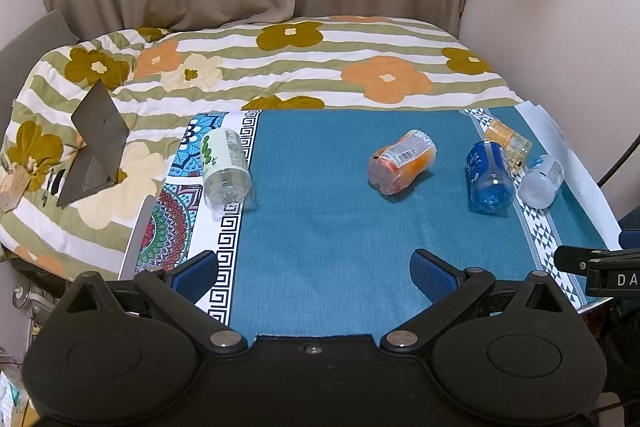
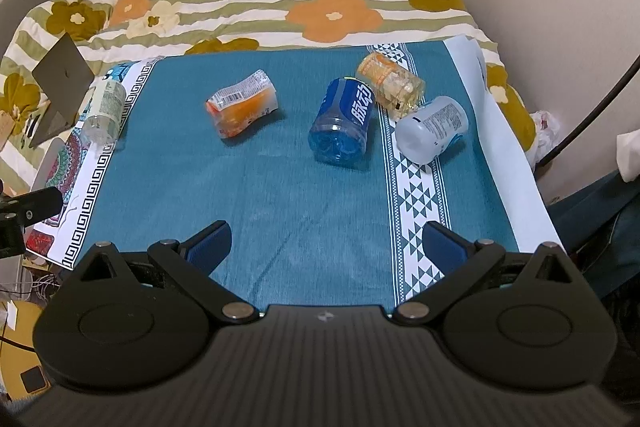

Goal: Flip cup upright
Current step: 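Move the left gripper to the lying blue cup and close on it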

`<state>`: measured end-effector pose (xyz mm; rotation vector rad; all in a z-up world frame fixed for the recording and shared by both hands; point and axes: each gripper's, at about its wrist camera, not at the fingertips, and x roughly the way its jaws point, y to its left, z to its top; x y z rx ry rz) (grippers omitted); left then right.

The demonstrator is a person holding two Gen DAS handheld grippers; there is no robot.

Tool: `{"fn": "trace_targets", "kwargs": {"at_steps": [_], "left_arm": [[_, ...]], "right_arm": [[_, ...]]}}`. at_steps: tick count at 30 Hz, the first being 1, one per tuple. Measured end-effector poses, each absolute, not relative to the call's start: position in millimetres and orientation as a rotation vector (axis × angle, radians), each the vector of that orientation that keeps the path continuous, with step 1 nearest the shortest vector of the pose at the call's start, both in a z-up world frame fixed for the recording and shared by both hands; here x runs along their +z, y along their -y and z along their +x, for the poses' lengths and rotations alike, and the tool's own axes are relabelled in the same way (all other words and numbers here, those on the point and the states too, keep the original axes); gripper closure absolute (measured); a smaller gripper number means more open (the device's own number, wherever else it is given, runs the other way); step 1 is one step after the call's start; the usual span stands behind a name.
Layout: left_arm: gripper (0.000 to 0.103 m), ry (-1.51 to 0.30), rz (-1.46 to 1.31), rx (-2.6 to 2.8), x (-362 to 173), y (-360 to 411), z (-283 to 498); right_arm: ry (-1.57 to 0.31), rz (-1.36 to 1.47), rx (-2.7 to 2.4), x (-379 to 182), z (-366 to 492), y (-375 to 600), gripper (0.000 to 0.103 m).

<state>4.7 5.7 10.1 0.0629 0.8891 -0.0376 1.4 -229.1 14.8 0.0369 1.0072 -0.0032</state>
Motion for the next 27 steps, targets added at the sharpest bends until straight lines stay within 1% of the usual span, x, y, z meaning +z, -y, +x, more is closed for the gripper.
{"fn": "trace_targets", "kwargs": {"at_steps": [8, 16, 21, 25, 27], "left_arm": [[0.0, -0.895, 0.085, -0.142, 17, 13, 21], [0.0, -0.888, 0.213, -0.251, 20, 74, 63], [0.0, -0.965, 0.208, -0.337, 9, 115, 104], [0.0, -1.084, 0.164, -0.384, -10, 149, 145], [0.0, -1.116, 0.153, -0.393, -20, 164, 162]], "right_arm": [[-0.976, 0.035, -0.002, 21, 0, 244, 0.0], [-0.965, 0.037, -0.008, 15, 10, 284, 0.0], [-0.956, 0.014, 0.006, 4, 16, 305, 0.0], [-0.951, -0.02, 0.037, -7, 22, 317, 0.0], [-0.959, -0.038, 0.046, -15, 26, 322, 0.0]]}}
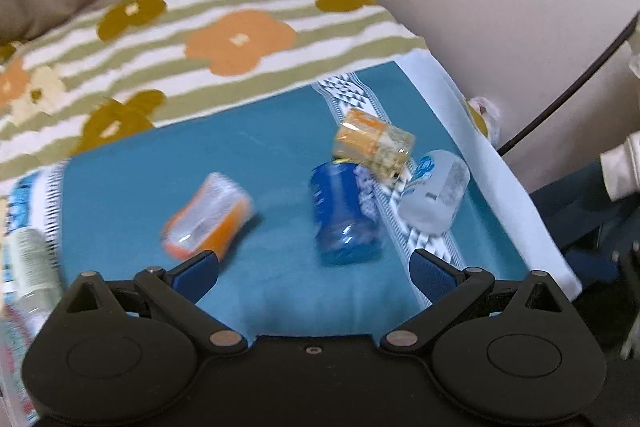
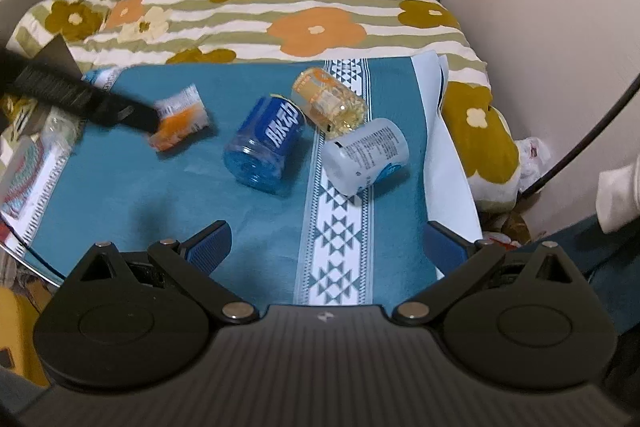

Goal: Flip cup upright
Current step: 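Move the left gripper to the lying blue cup and close on it, then lift the blue cup with the left gripper and rotate it upright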

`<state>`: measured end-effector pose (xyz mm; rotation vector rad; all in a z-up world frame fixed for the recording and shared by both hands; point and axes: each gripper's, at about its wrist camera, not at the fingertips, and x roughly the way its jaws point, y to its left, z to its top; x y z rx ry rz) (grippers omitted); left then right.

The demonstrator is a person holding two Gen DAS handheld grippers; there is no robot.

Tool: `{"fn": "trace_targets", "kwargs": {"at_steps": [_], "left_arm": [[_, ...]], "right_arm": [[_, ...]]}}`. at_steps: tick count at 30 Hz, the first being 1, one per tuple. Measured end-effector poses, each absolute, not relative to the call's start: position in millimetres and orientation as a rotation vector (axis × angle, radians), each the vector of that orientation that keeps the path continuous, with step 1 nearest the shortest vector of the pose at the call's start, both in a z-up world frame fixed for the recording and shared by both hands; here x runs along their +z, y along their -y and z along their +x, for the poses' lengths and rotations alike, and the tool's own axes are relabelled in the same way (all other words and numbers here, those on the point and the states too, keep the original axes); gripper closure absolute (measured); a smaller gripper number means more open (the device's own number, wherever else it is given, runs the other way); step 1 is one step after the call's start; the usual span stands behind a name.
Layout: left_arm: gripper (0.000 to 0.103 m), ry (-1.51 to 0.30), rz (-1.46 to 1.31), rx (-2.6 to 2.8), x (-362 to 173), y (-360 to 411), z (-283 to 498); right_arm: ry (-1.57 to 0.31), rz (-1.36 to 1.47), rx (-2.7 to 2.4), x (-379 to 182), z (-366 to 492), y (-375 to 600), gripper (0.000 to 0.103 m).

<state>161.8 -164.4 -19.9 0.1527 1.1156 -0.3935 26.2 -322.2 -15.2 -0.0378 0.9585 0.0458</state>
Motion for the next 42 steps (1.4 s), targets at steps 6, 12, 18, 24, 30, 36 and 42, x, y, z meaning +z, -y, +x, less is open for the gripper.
{"fn": "trace_targets", "kwargs": {"at_steps": [6, 12, 18, 24, 30, 36, 42], "left_arm": [[0.002, -1.198, 0.197, -0.395, -56, 204, 205], [0.01, -1.281, 0.239, -0.389, -94, 226, 232], [0.015, -1.334, 0.238, -0.376, -117, 231, 242], [0.038, -1.386, 0.221, -0.366, -134, 233, 247], [0.04, -1.388, 0.213, -0.363, -136, 231, 247], [0.04, -1.375, 0.199, -0.369, -130, 227, 243], [0.04, -1.349, 0.145, -0.364, -110, 213, 228]], "right_arm": [[-0.963, -0.039, 0.101, -37, 38, 336, 0.0], [-1.005, 0.015, 0.127, -61, 51, 351, 0.0], [-1.032, 0.067, 0.139, -78, 58, 362, 0.0], [-1.048, 0.075, 0.159, -88, 64, 362, 0.0], [-1.057, 0.078, 0.166, -91, 65, 361, 0.0], [-1.062, 0.086, 0.16, -90, 63, 361, 0.0], [-1.051, 0.077, 0.148, -82, 61, 360, 0.0]]}}
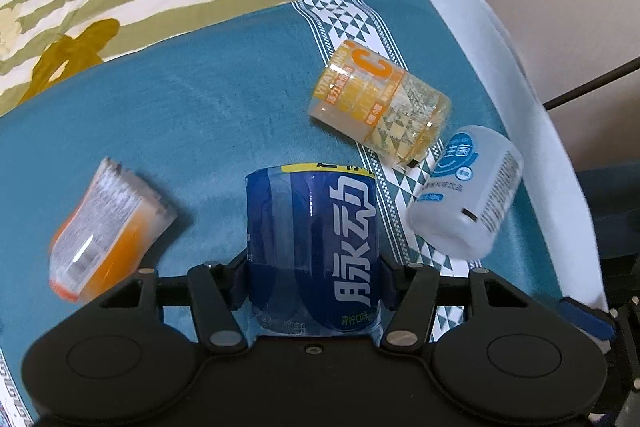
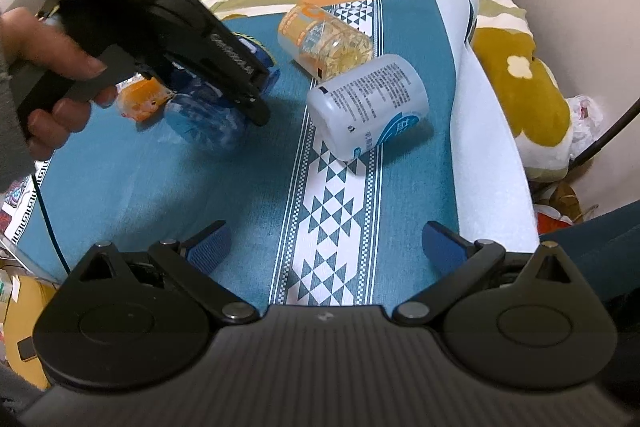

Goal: Flip cup upright
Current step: 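Lift the blue cup with the left gripper and rotate it upright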

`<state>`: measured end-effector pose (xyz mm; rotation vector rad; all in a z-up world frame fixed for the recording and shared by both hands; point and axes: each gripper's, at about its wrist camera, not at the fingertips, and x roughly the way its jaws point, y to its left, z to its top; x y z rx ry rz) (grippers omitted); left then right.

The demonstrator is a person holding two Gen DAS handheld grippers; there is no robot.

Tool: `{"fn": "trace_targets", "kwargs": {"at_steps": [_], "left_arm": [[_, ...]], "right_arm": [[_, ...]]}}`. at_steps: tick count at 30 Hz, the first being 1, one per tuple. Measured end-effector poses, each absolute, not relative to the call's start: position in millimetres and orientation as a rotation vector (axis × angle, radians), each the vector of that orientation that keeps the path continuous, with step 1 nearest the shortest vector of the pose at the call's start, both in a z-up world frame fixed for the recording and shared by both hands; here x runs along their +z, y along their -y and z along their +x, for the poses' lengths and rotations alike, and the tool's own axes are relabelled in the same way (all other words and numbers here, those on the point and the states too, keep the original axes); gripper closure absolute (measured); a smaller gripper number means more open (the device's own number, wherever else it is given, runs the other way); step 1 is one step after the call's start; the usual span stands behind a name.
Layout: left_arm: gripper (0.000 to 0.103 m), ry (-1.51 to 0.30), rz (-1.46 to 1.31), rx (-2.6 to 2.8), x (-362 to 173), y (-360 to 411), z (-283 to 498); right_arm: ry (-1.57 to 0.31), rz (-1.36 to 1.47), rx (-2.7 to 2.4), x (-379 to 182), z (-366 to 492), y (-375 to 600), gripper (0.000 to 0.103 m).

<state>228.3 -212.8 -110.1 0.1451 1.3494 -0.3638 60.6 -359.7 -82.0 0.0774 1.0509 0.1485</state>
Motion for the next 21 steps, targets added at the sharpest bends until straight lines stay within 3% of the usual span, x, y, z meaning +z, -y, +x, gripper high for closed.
{"fn": "trace_targets", "kwargs": {"at_steps": [14, 21], "left_arm": [[0.04, -1.214, -0.028, -0.259, -51, 132, 162], [0.04, -1.219, -0.094, -0.19, -53, 93, 129]], "right_arm": [[-0.992, 0.014, 0.155, -42, 52, 337, 0.0], [-0.985, -0.01, 0.191, -36, 47, 314, 0.0]]}}
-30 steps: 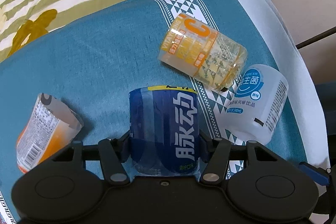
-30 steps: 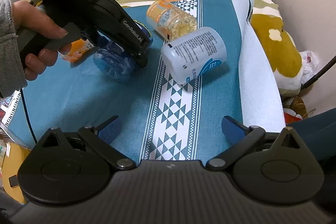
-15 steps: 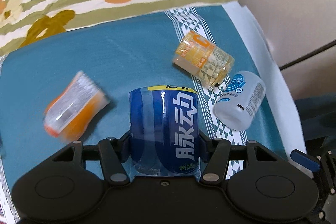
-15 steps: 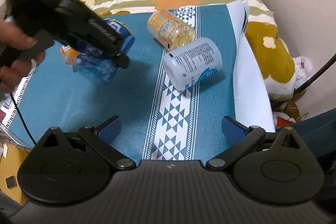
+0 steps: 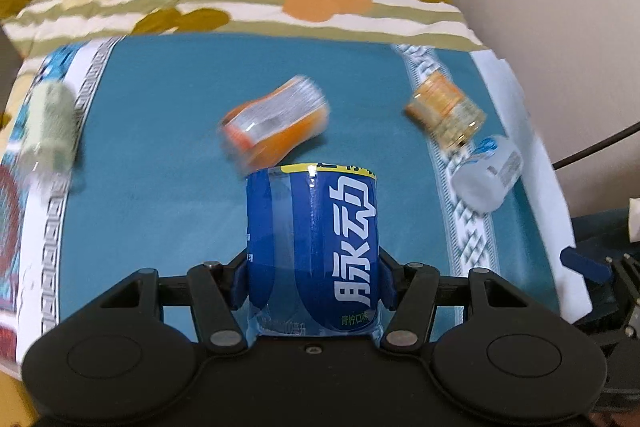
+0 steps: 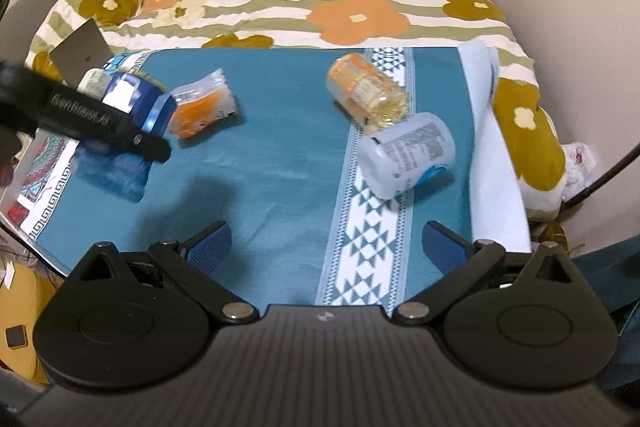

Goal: Flip cup upright
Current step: 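Lift the blue cup with the left gripper and rotate it upright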

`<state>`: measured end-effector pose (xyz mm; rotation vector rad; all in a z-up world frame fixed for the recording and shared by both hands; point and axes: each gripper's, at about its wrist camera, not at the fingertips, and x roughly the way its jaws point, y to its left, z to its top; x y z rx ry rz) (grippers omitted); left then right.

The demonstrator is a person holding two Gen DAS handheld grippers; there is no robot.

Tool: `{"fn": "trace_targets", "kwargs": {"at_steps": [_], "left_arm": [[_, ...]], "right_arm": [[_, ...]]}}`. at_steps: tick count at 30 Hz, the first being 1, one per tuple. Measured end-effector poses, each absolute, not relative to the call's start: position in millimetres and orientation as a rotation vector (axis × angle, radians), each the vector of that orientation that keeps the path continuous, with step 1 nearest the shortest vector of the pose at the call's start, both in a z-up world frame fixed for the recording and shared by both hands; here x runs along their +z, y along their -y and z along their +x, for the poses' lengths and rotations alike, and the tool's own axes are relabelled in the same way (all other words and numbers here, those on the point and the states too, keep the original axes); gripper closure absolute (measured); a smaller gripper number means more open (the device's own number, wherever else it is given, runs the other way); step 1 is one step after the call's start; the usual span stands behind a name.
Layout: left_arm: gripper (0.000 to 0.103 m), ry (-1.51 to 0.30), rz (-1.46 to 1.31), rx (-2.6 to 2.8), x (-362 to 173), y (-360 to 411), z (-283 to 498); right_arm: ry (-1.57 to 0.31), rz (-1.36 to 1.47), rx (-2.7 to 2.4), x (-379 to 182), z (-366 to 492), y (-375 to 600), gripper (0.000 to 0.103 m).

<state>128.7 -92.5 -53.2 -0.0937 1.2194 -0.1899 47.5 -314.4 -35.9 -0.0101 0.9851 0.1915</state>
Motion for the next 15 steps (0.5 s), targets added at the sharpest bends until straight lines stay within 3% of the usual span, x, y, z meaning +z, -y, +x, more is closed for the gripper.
{"fn": "trace_targets", "kwargs": {"at_steps": [15], "left_arm": [[0.039, -1.33, -0.048, -0.193, -118, 76, 122]], "right_arm": [[-1.072, -0.028, 0.248, -71, 54, 276, 0.0]]}}
